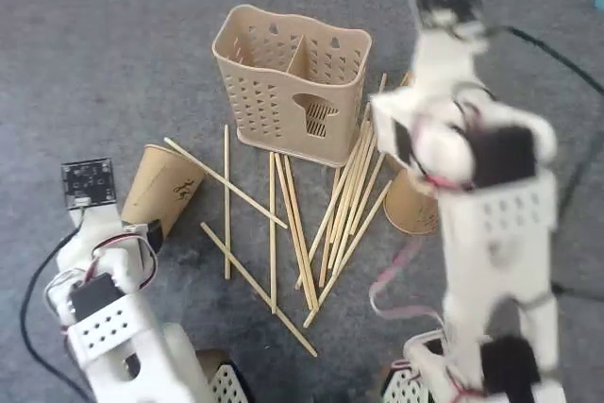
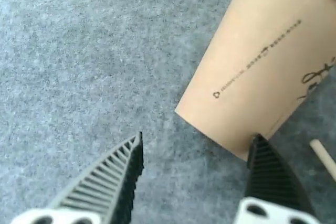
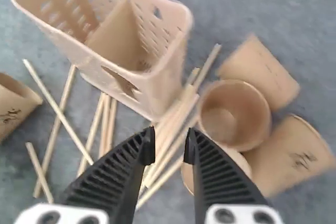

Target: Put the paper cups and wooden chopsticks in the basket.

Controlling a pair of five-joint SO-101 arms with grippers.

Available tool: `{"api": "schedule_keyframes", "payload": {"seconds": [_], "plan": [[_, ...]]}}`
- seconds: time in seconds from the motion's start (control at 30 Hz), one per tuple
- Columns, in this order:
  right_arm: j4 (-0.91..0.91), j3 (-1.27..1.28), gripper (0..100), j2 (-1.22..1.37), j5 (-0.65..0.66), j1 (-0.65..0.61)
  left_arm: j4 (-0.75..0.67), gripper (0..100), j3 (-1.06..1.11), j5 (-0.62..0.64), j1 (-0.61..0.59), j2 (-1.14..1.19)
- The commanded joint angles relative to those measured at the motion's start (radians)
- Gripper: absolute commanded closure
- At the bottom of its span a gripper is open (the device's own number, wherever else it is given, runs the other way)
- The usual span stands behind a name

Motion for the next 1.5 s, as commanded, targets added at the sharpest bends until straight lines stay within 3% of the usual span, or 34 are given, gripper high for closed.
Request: {"api": "schedule_keyframes", "payload": {"seconds": [0.0,0.27,0.5,0.97,1.23,1.33,1.47], "plan": [[-0.001,-0.210,88.1,0.174,-0.023,-0.045,-0.028,70,-0.001,-0.005,-0.006,-0.018],[0.010,-0.551,88.1,0.542,-0.023,-0.018,-0.049,70,0.012,-0.005,-0.006,-0.018],[0.010,-0.655,88.1,0.722,-0.023,-0.015,-0.057,70,0.019,-0.005,-0.005,-0.023],[0.102,-0.709,88.2,0.664,0.025,-0.033,-0.078,70,0.030,-0.006,0.021,-0.023],[0.054,-0.674,89.1,0.834,0.032,-0.028,-0.077,70,0.030,-0.006,0.021,-0.021],[0.019,-0.681,98.4,0.889,0.032,-0.050,-0.075,70,0.030,-0.006,0.021,-0.021],[-0.024,-0.715,99.2,0.915,0.032,-0.082,-0.074,70,0.030,-0.006,0.021,-0.021]]}}
